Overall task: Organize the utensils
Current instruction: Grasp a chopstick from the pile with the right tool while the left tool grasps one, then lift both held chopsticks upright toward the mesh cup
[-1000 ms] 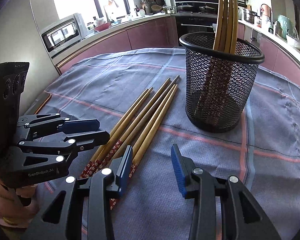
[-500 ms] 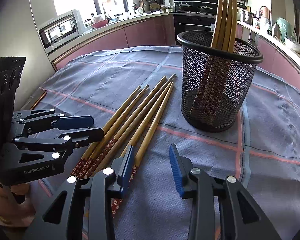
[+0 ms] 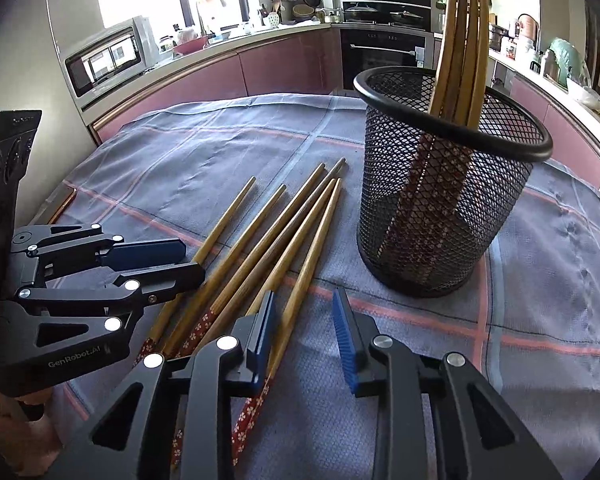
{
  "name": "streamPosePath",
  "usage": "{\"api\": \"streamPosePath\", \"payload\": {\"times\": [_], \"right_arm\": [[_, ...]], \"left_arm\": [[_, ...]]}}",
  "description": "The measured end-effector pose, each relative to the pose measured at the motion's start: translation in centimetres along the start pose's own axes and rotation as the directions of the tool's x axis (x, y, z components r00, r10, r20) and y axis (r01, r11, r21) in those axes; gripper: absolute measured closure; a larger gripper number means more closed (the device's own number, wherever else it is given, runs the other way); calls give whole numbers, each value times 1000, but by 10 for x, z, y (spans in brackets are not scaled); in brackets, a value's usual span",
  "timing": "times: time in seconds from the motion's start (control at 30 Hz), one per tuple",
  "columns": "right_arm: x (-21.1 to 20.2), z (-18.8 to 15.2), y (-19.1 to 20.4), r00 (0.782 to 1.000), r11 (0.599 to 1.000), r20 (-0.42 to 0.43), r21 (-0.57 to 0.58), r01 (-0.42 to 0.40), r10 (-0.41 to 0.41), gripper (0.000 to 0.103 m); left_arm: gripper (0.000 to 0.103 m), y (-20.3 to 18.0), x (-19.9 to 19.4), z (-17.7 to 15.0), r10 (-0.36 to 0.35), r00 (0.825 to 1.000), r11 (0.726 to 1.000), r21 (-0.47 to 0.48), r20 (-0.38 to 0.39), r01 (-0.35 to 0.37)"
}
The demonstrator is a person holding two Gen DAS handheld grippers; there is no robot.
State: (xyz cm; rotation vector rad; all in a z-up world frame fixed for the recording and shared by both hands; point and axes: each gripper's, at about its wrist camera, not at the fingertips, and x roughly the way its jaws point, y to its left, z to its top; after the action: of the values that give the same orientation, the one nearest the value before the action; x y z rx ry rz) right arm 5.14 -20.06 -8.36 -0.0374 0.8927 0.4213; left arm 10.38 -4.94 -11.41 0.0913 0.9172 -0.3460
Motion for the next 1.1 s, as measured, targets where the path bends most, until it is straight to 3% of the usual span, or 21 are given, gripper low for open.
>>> {"api": "streamPosePath", "payload": {"times": [0.3,0.63,0.8,1.1], "right_arm": [[-4,-4,-17,999,995,11,91,-43,42,95],[-23,-3,-16,994,991,64,93,-99,94,97],[-24,-4,-7,992,991,39,51,-124,122,97],[-13,-5,-3,994,993,-17,25,-112,112,95]], "left_arm": [[95,4,1,1,-5,1000,999,-52,10,6],[95,2,-16,-4,-34,998,998,-46,53,36],[95,-5,-16,-7,-76,997,997,-15,33,76],[95,-10,-8,-11,-86,996,996,24,-8,86]]}}
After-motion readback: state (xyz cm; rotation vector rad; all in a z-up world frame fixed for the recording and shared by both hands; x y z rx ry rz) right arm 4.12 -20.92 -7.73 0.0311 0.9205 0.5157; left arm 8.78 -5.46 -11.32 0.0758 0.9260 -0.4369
